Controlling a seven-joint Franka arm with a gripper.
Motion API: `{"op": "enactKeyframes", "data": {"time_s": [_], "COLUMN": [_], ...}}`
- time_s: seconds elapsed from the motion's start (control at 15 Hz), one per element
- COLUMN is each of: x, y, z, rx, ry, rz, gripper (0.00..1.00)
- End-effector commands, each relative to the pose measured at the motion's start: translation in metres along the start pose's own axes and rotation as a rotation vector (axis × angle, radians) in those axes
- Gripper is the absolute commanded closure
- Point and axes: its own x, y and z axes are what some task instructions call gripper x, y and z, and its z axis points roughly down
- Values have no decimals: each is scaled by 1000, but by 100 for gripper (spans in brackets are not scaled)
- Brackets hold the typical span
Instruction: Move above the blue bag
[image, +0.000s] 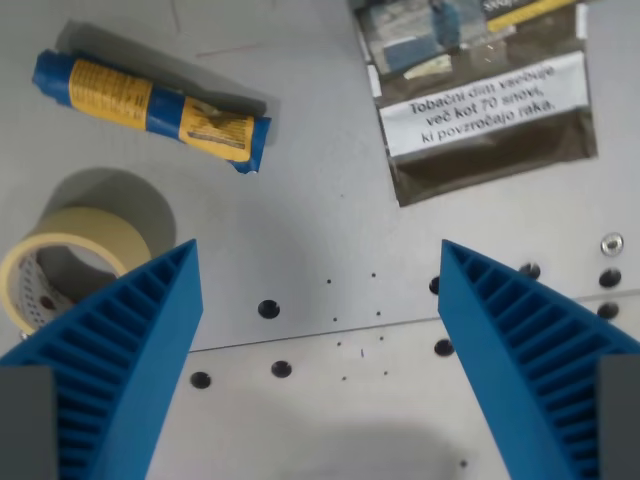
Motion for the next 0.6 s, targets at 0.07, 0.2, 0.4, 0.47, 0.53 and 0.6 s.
{"op": "enactKeyframes", "data": {"time_s": [0.07,0.2,0.4,0.47,0.53,0.6], "x": [-5,-5,-5,-5,-5,-4], "y": [-6,-11,-21,-24,-28,-31], "z": [13,22,37,42,47,51], "rx": [22,21,18,18,17,17], "ry": [85,90,93,92,92,92], "rz": [-274,-340,-440,-474,-507,-540], "gripper": [0,0,0,0,0,0]}}
